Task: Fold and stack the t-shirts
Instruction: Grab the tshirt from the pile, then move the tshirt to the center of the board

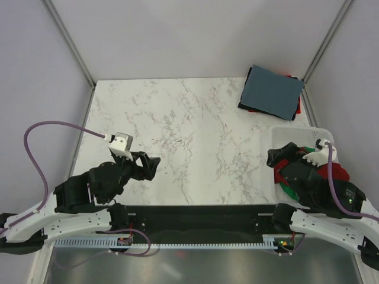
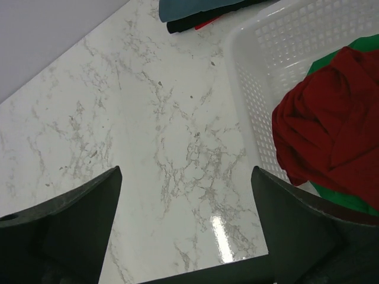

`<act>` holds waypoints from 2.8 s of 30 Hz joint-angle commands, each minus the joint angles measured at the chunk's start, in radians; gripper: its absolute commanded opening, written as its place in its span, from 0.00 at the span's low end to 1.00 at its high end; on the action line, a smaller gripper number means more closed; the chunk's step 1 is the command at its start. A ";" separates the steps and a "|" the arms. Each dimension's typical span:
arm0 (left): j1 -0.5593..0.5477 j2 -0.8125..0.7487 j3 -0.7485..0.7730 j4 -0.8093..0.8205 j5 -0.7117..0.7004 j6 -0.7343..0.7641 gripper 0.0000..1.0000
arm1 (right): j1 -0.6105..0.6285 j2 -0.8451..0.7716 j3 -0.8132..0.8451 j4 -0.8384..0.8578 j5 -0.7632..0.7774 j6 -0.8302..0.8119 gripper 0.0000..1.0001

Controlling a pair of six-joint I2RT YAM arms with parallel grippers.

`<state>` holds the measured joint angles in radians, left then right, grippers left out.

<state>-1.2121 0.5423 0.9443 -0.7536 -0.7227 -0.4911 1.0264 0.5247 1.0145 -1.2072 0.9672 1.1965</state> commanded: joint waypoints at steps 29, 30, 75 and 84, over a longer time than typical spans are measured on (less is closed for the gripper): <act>0.000 -0.114 -0.165 -0.076 0.100 -0.190 0.83 | -1.276 0.771 0.079 0.386 -0.691 -0.753 0.98; 0.000 -0.111 -0.165 -0.076 0.095 -0.191 0.83 | -1.276 0.775 0.076 0.391 -0.687 -0.741 0.98; 0.000 -0.268 -0.139 -0.168 0.037 -0.267 0.83 | -0.647 0.739 0.746 0.686 -1.227 -0.574 0.00; 0.002 -0.453 -0.065 -0.391 -0.073 -0.466 0.83 | -0.649 0.632 0.098 0.598 -0.839 -0.526 0.91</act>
<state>-1.2121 0.1375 0.8341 -1.0386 -0.6899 -0.8165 0.3817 1.2285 1.1782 -0.5652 -0.0353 0.6327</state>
